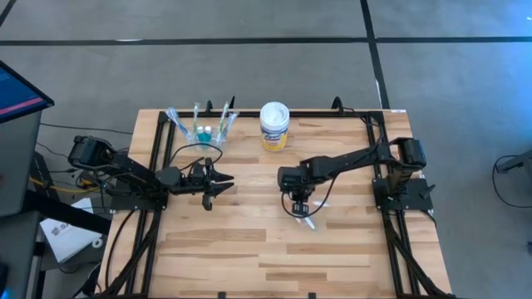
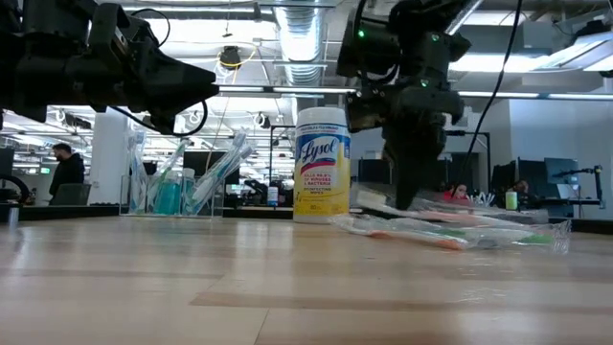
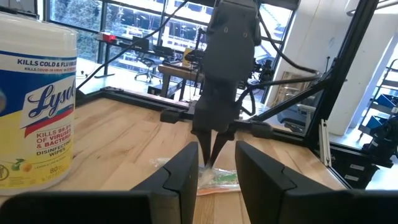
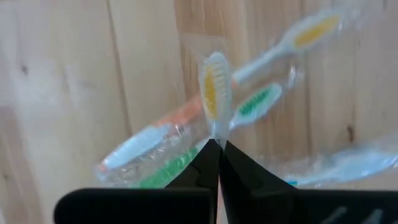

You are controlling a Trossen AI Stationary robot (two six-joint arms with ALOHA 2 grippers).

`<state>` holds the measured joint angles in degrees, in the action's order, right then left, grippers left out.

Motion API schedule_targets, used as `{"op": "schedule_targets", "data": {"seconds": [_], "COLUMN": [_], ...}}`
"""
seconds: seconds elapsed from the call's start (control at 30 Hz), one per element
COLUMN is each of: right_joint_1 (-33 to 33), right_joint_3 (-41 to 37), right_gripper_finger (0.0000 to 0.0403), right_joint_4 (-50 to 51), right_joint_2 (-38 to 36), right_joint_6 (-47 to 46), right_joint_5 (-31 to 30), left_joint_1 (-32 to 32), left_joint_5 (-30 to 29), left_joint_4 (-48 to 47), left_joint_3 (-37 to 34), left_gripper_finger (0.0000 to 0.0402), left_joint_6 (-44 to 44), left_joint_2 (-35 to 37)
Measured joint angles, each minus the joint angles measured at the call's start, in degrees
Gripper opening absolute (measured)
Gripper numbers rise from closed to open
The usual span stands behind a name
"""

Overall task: Pick & Place toothbrushing station
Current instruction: Put the orange toothbrush into the transparent organizer

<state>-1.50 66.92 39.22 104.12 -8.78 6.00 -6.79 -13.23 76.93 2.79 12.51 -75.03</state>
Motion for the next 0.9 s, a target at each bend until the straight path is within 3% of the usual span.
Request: {"op": "schedule_targets", "data": {"seconds": [0.33,0.9], "right_joint_1": [0.0,1.1], "right_joint_3": [5.6,14.1], "right_gripper_finger": [0.0,0.0], "right_joint_4": [-2.4,-18.9], "right_joint_2": [0.0,0.0], "right_joint_6": [4.9,12.1], "right_joint_5": [0.0,0.0], "left_joint_1": [0.0,0.0], "left_joint_5": [0.0,-2.3], "left_joint_4": [0.0,0.2], "left_joint_3": [0.0,0.0], "left_gripper_finger": [0.0099,0.0099], "left_joint_6": [0.0,0.0], "left_joint_2": [0.0,0.0]}}
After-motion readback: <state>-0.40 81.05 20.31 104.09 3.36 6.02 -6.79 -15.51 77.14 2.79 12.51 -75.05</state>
